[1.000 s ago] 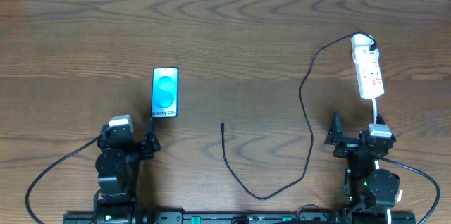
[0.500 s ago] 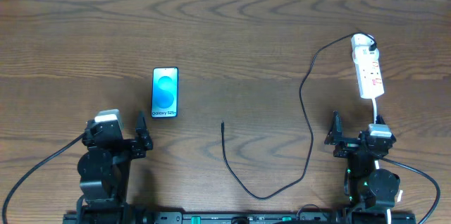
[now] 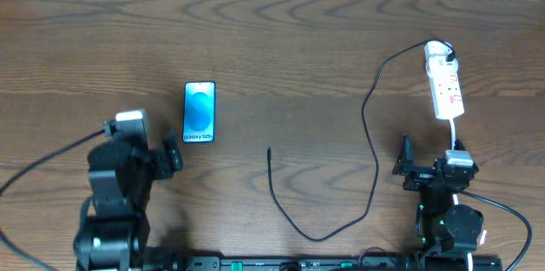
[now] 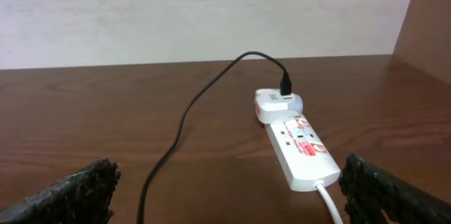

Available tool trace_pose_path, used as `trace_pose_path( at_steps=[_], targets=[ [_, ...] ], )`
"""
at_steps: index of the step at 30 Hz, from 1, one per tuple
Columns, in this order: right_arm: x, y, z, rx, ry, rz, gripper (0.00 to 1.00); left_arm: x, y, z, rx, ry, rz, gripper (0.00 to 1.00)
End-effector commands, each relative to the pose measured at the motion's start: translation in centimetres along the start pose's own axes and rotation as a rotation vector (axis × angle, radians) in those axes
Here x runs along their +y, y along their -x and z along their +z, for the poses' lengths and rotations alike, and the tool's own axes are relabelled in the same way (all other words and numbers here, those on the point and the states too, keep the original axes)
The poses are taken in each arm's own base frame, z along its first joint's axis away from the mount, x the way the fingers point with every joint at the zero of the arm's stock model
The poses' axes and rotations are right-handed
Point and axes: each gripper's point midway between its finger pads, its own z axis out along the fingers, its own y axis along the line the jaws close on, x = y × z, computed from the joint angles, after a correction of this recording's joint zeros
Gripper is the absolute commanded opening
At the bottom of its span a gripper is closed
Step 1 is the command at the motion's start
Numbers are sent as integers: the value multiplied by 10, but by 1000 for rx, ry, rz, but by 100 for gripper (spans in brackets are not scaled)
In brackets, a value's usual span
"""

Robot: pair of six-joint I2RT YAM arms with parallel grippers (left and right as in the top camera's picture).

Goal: Plug charger to phone and switch on socket
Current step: 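Move the left gripper forward over the blue Galaxy phone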

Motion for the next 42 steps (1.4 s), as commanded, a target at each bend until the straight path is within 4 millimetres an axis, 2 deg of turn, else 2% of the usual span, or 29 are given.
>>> trace_pose_path(
  at_steps=[1,9,18,31,42],
  targets=[
    [0,0,0,-3,-3,10,99,1,15,3,47,13,9,87],
    [0,0,0,-3,-3,10,99,-4,32,13,196,10,31,87],
    [0,0,0,-3,-3,10,99,-38,56,30,304,-57,133,87],
    [0,0,0,-3,-3,10,99,-68,47,79,620,-74,210,87],
    [0,0,0,-3,-3,10,99,-77,29,102,728,-71,243,87]
  ],
)
